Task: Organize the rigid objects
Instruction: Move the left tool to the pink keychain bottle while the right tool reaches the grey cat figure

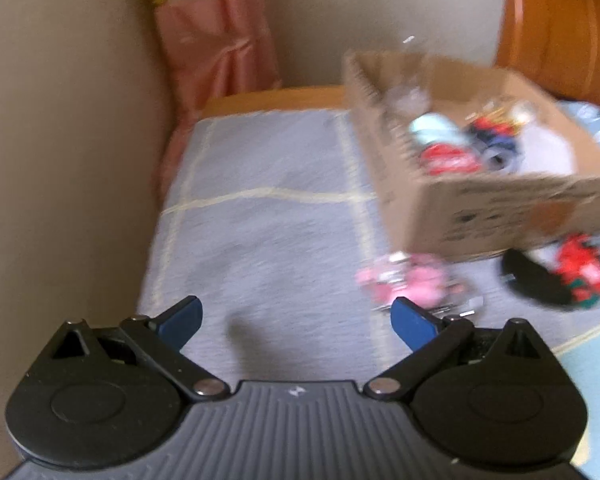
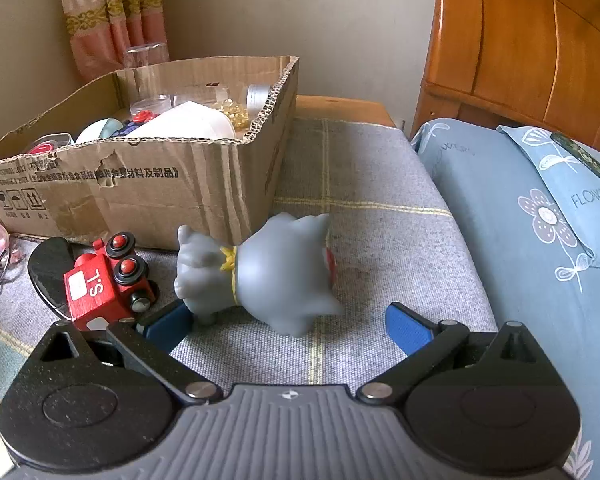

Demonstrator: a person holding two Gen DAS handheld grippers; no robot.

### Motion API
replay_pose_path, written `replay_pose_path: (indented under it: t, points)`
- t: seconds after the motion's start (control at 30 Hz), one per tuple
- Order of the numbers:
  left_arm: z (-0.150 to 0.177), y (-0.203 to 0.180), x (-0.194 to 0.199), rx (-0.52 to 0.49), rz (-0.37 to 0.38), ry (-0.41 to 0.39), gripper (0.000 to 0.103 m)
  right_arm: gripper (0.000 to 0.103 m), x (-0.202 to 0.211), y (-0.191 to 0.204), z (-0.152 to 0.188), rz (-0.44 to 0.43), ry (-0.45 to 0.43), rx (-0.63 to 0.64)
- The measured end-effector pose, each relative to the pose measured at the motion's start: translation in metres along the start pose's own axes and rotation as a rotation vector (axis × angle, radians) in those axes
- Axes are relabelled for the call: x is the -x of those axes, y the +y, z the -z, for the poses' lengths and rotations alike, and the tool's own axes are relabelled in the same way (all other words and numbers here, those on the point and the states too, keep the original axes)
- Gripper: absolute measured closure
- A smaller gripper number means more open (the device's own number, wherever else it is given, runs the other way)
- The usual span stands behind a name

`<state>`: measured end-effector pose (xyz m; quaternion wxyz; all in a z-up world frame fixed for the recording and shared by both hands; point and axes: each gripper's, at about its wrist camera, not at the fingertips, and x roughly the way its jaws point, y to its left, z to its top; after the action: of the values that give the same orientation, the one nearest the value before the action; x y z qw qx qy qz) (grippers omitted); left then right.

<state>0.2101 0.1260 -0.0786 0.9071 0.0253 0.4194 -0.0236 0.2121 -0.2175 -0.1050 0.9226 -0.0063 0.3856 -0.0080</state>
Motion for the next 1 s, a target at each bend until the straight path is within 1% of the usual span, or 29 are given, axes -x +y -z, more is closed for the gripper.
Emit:
replay_pose_path:
  t: [0.1, 0.13, 0.2, 0.27, 0.4, 0.5, 0.6, 0.67, 0.7, 0.83, 1.0]
  points:
    - [-0.005, -0.012, 0.005, -0.008, 0.083, -0.042, 0.003, 0.000, 0.000, 0.001, 0.000, 0.003, 0.000, -0.003]
    - [-0.007, -0.017, 0.002, -0.016, 0.101, -0.045, 0.003, 0.000, -0.001, 0.002, 0.000, 0.004, 0.001, -0.002]
    - [-0.010, -0.027, -0.005, -0.034, 0.110, -0.041, 0.003, 0.000, -0.001, 0.002, 0.000, 0.002, 0.001, -0.001]
    - [-0.012, -0.033, -0.014, -0.041, 0.101, -0.030, 0.003, 0.000, 0.000, 0.002, 0.001, -0.001, 0.001, 0.002]
    - [-0.011, -0.034, -0.029, -0.012, 0.068, 0.002, 0.004, 0.000, 0.000, 0.001, 0.001, -0.004, 0.002, 0.005]
    - [-0.008, -0.029, -0.035, 0.019, 0.049, 0.012, 0.007, 0.000, 0.000, 0.002, 0.001, -0.007, 0.001, 0.008]
    - [-0.005, -0.026, -0.036, 0.032, 0.052, 0.014, 0.016, 0.000, 0.000, 0.001, 0.001, -0.012, -0.002, 0.013]
    - [-0.005, -0.028, -0.036, 0.031, 0.055, 0.011, 0.020, 0.000, -0.001, 0.001, 0.001, -0.018, -0.004, 0.019]
    - [-0.006, -0.029, -0.036, 0.033, 0.055, 0.013, 0.024, 0.000, -0.001, 0.001, 0.001, -0.022, -0.003, 0.022]
    - [-0.008, -0.038, -0.034, 0.040, 0.047, 0.013, 0.033, 0.000, -0.001, 0.000, 0.000, -0.030, -0.006, 0.032]
    - [-0.008, -0.045, -0.035, 0.052, 0.021, 0.014, 0.036, 0.000, -0.004, -0.001, -0.004, -0.059, -0.003, 0.062]
